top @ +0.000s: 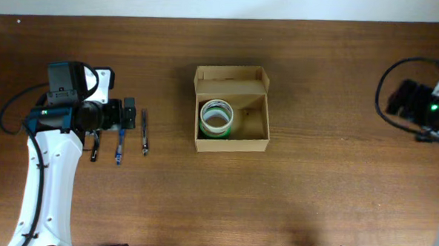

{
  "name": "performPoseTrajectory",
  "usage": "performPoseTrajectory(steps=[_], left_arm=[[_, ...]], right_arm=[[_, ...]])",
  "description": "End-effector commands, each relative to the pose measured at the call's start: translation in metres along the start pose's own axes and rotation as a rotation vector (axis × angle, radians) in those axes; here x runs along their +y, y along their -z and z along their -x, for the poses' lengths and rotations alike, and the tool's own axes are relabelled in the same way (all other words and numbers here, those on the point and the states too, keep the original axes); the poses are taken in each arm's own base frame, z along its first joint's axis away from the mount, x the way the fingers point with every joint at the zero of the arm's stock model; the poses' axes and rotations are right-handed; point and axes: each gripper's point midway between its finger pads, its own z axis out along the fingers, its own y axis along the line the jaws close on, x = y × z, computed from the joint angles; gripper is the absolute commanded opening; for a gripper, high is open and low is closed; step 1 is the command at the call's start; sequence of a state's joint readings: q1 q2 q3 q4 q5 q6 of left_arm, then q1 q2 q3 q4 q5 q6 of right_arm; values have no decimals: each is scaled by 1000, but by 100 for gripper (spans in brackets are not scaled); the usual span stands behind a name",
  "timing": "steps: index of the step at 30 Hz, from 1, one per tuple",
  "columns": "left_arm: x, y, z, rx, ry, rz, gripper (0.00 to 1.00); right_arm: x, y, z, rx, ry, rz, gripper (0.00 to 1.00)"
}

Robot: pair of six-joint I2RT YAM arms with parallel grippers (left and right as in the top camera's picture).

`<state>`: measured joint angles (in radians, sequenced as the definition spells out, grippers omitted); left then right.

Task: Pack container
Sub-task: 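Withdraw the right gripper to the right side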

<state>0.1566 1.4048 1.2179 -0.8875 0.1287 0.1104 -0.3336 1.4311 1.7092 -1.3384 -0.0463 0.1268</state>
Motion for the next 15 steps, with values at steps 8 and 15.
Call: performPoseTrajectory(steps=[8,15], left_arm=[[61,-6,-25,155,-90,241,100],[76,-57,-64,362,8,169,90]], right_arm=[[-9,-108,-63,382,-56,-20,99],[-13,-145,-81,519,-65,-39,99]])
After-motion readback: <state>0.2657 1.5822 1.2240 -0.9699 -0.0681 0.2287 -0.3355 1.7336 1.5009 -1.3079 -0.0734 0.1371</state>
